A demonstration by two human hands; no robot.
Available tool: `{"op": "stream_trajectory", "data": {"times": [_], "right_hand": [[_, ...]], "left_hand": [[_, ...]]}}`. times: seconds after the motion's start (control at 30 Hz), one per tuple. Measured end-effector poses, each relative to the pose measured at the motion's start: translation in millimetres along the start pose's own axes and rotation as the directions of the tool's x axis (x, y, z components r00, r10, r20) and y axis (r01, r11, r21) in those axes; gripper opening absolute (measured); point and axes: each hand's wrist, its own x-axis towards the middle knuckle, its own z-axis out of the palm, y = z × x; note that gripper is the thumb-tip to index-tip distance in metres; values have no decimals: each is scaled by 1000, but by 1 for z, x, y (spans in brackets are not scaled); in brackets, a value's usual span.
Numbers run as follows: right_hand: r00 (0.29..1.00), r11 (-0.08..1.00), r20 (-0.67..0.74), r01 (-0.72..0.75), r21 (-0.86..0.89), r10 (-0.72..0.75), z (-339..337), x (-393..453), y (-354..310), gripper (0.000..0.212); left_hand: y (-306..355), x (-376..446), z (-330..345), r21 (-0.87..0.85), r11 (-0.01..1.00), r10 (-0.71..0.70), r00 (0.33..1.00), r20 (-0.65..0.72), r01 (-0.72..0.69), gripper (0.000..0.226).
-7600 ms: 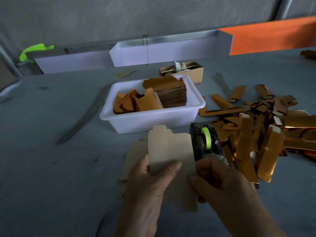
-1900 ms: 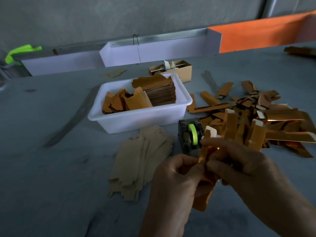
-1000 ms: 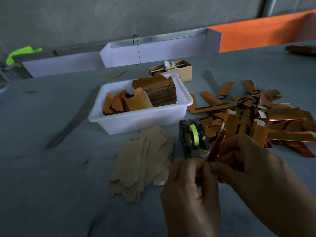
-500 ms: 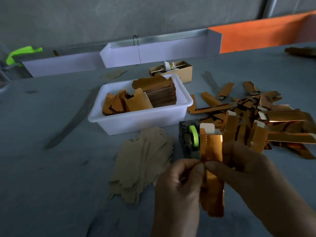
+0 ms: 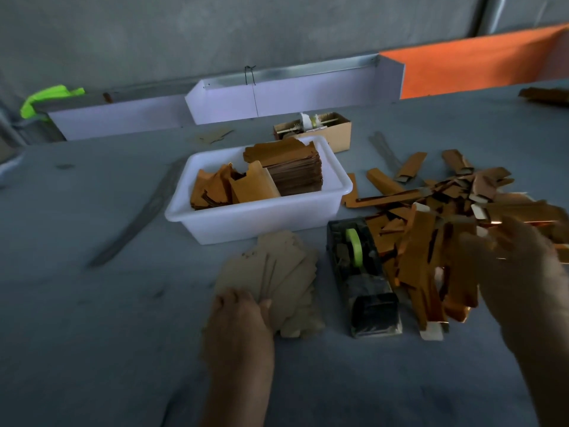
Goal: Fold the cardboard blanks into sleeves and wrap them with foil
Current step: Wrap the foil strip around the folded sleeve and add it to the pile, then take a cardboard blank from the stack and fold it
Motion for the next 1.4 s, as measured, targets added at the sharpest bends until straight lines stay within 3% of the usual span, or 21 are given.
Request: {"op": "stream_trajectory", "data": {"times": [0.1,0.2,0.27,0.33,0.43,0.53,0.63,0.77,0.97,1.07,1.2,1.3,1.4], "right_hand": [[991,996,106,82,-31,-79,4,-17,3,16],[980,992,170,115,-50,-105,10,-26,6,31],[975,986,163,162,-48,-152,11,-28,3,29],[973,984,145,181,-8,-178,9,-33,-5,22],[970,977,154,169,133,-189,2,-44,-21,11],[906,918,393,-15,397,-155,4,-62,-40,11],[704,803,692,-315,505,-159,17,-80,-53,17],[589,624,793,-564,540,-154,23,-80,-50,21],[551,531,823,-661,530,-136,22,-71,-36,29],[567,540,816,-655,528,-112,22,-68,-34,31],[587,595,806,-623,508,-74,19,-66,-33,24],[596,633,802,-608,479,-34,17,-63,-32,22],[594,637,804,-610,471,-25,16,-63,-31,22]], "left_hand": [[7,0,1,60,997,38,999,11,-38,28],[7,-2,-8,22,999,26,1000,11,-27,25],[2,-3,-15,-48,999,-17,1000,23,18,29],[1,-7,-21,-131,990,-55,997,-61,46,27],[7,-17,-23,-207,976,-3,949,-315,-65,18],[23,-30,-18,-222,936,94,801,-591,-274,26],[46,-46,-16,-238,827,250,712,-656,-510,24],[61,-55,-15,-291,733,356,712,-605,-614,33],[58,-53,-22,-559,584,192,770,-609,-588,25],[56,-49,-22,-734,476,16,839,-544,-485,15],[46,-41,-22,-909,351,-122,952,-282,-225,29],[35,-32,-22,-987,159,-90,996,4,18,21],[29,-30,-28,-972,-50,59,972,227,230,11]]}}
